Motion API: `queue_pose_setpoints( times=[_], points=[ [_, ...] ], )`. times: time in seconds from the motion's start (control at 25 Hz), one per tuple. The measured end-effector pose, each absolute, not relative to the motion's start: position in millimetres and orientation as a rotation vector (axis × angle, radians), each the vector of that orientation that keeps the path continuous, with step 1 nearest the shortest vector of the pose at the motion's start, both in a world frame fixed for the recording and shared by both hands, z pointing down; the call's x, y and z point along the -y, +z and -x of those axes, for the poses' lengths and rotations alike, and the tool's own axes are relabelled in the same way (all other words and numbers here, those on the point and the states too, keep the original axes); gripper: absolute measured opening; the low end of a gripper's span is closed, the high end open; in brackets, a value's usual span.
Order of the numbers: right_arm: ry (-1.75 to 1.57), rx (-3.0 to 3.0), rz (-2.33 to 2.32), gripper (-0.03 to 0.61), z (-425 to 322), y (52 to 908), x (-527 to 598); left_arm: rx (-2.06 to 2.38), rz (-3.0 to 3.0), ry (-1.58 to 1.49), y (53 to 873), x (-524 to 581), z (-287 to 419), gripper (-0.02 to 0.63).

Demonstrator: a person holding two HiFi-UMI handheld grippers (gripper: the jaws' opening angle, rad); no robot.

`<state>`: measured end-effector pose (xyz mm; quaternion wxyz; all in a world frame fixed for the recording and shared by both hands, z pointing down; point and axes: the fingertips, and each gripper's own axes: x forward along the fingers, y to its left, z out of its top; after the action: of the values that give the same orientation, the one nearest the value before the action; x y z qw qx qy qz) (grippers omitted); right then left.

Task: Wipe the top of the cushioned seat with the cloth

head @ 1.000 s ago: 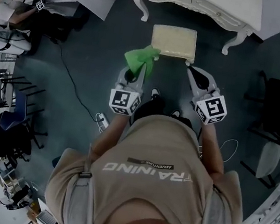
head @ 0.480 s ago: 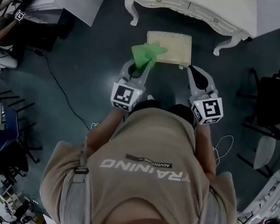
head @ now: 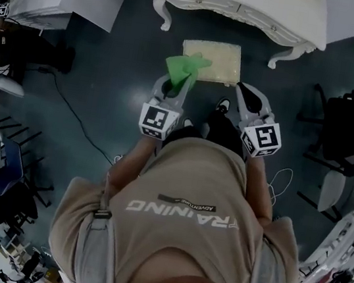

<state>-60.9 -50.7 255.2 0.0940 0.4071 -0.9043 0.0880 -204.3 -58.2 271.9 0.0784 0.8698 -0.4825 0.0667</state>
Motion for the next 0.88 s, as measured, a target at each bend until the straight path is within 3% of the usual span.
queue_pose_setpoints(
  times=[0.88],
  points=[
    [0.395, 2.783, -0.885, 0.002, -43.2, 316.4, 262.5, 1.688, -2.313, 0.304, 296.3, 251.9, 106.5, 0.048]
  ],
)
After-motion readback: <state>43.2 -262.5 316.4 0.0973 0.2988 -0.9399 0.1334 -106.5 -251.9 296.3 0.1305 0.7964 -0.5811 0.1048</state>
